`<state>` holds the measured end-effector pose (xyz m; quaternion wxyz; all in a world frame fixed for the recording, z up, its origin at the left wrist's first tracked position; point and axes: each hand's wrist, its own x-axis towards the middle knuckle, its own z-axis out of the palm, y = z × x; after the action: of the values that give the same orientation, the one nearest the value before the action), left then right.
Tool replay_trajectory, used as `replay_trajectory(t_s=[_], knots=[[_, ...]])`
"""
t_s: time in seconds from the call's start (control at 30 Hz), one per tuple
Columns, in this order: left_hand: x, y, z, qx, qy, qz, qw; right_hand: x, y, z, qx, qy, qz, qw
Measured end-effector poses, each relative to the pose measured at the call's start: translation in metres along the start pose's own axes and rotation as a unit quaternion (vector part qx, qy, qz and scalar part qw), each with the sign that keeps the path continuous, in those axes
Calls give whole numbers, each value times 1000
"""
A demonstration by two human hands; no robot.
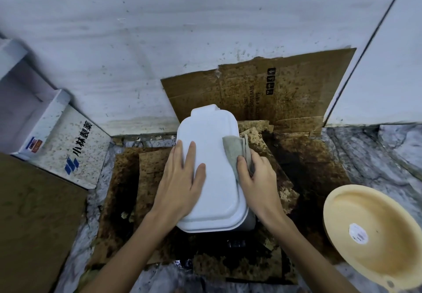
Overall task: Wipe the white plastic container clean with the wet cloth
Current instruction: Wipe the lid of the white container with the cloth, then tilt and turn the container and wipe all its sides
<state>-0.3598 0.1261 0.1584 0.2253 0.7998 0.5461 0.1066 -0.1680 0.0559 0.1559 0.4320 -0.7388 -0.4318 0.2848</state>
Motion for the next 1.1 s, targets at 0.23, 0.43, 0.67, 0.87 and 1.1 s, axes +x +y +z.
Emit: replay_trajectory(t_s=[0.23,0.43,0.67,0.87,1.1], knots=[[-2,-17,-7,-29,32,91,995,-7,-15,21,25,-6,-7,1000],[-5,-9,-5,-98,57,92,989,-6,-15,24,27,-14,-40,999],[-10,20,-5,-87,28,0,996,-1,-3,20,55,-53,-37,996],[-9,27,-4,-32,-11,-17,999,-6,21,19,121,-30,35,992],[-3,32,-11,-46,-6,-47,998,-6,49,24,146,2,81,986]])
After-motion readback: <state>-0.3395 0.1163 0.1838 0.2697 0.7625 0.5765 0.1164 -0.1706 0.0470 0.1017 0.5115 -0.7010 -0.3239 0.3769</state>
